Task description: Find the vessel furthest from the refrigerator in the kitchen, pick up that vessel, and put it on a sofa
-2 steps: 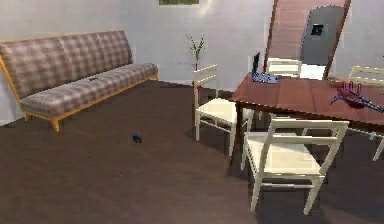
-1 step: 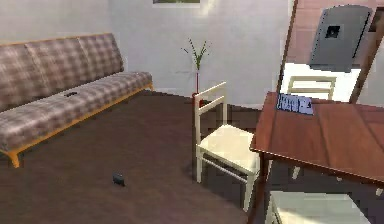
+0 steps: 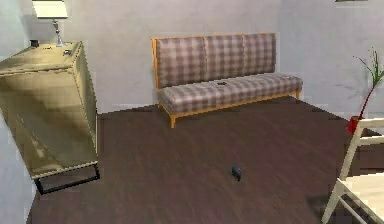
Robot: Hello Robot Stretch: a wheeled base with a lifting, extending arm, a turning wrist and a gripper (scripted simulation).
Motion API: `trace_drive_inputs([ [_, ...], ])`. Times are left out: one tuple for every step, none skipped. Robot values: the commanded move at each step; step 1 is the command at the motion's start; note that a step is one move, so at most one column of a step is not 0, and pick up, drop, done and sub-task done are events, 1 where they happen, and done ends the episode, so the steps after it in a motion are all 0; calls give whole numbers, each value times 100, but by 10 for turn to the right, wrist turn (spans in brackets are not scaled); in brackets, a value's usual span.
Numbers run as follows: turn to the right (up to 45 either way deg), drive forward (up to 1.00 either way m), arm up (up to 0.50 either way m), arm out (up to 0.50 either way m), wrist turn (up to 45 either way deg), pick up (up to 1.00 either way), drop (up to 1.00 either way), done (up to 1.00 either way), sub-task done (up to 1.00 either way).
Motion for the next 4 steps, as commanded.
trace_drive_inputs([
  [0, 100, 0, 0, 0, 0, 0, 0, 0],
  [-30, 0, 0, 0, 0, 0, 0, 0, 0],
  [-330, 0, 0, 0, 0, 0, 0, 0, 0],
  [0, 60, 0, 0, 0, 0, 0, 0, 0],
])
